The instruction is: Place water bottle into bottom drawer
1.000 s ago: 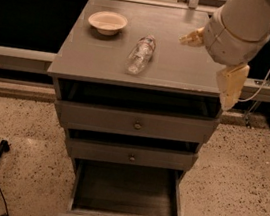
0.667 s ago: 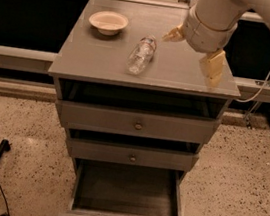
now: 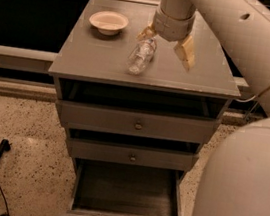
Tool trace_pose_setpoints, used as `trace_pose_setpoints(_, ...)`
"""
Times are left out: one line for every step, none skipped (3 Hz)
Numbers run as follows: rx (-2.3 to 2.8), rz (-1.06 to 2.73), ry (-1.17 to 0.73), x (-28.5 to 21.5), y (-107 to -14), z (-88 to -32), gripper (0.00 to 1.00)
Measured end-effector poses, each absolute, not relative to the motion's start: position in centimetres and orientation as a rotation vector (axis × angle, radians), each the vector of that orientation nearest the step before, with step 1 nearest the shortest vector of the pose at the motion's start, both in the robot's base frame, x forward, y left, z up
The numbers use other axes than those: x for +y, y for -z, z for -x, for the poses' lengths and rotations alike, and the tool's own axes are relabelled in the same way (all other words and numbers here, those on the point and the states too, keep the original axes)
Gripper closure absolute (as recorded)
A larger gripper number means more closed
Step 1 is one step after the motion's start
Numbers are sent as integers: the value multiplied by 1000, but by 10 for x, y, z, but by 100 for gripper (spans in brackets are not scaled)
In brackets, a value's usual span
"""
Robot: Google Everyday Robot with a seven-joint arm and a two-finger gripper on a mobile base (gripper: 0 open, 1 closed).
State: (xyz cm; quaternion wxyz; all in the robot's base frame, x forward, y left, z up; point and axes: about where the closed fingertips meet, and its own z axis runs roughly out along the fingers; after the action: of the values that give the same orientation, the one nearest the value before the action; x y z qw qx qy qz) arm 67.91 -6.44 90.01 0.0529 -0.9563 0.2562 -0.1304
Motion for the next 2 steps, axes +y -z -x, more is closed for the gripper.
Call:
trace_pose_setpoints(659,2938,392,-42,-890,-698,0)
trace_pose_setpoints(571,2944,384,-21,-880,-712,0)
